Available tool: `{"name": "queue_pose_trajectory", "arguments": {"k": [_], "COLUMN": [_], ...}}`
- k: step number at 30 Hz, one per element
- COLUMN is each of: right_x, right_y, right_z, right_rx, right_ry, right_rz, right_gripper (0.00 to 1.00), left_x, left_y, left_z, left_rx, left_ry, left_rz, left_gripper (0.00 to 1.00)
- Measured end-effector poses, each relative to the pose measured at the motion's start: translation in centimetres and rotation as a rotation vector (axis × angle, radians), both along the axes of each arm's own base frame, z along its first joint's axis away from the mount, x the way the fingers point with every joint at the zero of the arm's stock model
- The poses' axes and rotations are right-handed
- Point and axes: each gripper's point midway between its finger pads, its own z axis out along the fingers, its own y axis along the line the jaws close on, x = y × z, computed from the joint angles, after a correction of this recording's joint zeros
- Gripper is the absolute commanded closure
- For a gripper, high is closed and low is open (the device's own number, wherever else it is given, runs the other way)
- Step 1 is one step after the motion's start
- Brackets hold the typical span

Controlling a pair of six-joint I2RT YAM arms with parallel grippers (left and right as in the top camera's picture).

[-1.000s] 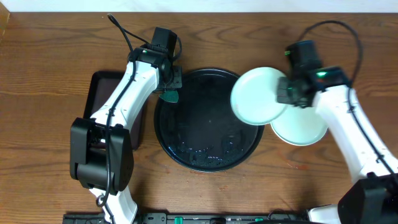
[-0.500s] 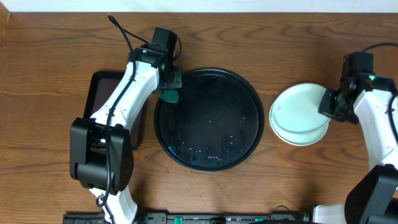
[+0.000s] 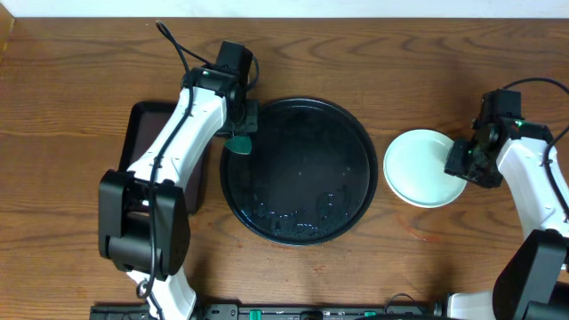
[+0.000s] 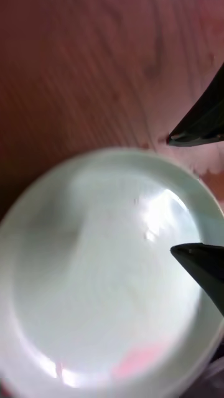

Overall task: Clean dirty plates on tray and stack at the side
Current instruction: 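Lower the light-green plate onto the stack and open the right gripper, then move the sponge left and drop it into the black rectangular dish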

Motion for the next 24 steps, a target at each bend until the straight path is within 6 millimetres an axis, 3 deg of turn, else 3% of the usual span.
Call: {"name": "queue_pose_trajectory", "arguments": {"k": [3, 5, 6, 10, 12, 16, 24], "right_x": [1.6, 2.8, 3.8, 5.3, 5.5, 5.7, 5.6], "right_y": [1.9, 3.3, 4.7, 8.5, 10.6, 12.9, 13.2], "right_z": [1.5, 2.7, 3.4, 4.3, 4.4, 4.7, 4.6], "right_rx": [0.065, 0.092, 0.107, 0.129, 0.140, 0.144, 0.130], "right_ry": [-0.051, -0.095, -0.132, -0.200, -0.216, -0.236, -0.231], "right_rz": [0.085, 0.144, 0.193, 0.317, 0.376, 0.438, 0.449], "right_gripper": [0.40, 0.21, 0.18, 0.14, 0.14, 0.13, 0.13], "left_x": [-1.0, -1.5, -1.4, -0.6, -0.3, 0.3, 0.2], "left_y": [1.2, 2.7, 4.5, 9.6, 11.9, 14.8, 15.9], "left_z": [1.7, 3.1, 4.4, 5.8, 5.5, 4.3, -0.5], "left_rx": [0.009, 0.014, 0.025, 0.071, 0.093, 0.119, 0.126], "left_ry": [0.005, -0.005, -0.030, -0.076, -0.081, -0.079, 0.028], "left_rz": [-0.010, 0.006, 0.041, 0.122, 0.146, 0.175, 0.171], "left_gripper": [0.92, 0.92, 0.93, 0.92, 0.92, 0.93, 0.92]}}
